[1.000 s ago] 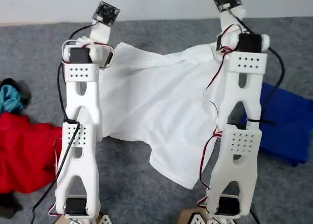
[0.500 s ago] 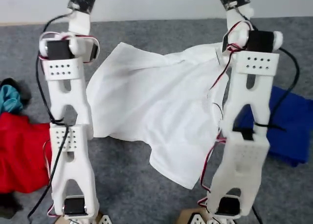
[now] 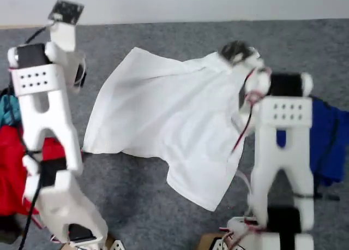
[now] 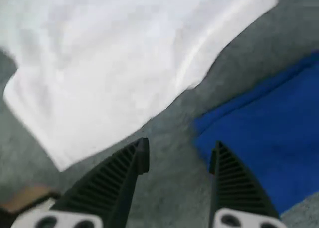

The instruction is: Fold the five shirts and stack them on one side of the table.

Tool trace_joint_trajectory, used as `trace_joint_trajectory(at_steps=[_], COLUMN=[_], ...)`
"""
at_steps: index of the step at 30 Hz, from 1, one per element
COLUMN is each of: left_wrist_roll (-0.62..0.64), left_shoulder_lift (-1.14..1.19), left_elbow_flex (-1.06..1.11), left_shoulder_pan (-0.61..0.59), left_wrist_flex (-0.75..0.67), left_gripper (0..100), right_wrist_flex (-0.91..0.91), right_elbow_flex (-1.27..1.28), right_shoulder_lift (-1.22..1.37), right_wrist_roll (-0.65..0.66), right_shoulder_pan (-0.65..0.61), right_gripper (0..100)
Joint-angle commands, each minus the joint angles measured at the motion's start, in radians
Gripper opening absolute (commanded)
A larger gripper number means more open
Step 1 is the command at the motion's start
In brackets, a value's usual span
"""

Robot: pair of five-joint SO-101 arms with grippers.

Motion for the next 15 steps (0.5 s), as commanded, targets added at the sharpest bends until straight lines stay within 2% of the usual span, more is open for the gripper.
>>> trace_joint_trajectory(at_steps=[1, 8, 15], left_wrist_roll=[-0.037, -0.044, -0.043], left_shoulder_lift=[-0.164, -0.201, -0.199], left_elbow_flex=[0.199, 0.380, 0.424], left_shoulder_pan=[-0.040, -0.178, -0.230], left_wrist_flex=[0.005, -0.054, -0.095], left_gripper=[9, 9, 9], right_wrist_flex=[0.042, 0.039, -0.082], right_elbow_flex=[0.242, 0.600, 0.706], right_shoulder_lift=[-0.213, -0.367, -0.366], right_wrist_roll=[0.066, 0.115, 0.110], right_shoulder_pan=[-0.048, -0.174, -0.289], right_gripper=[20.3, 20.5, 26.6])
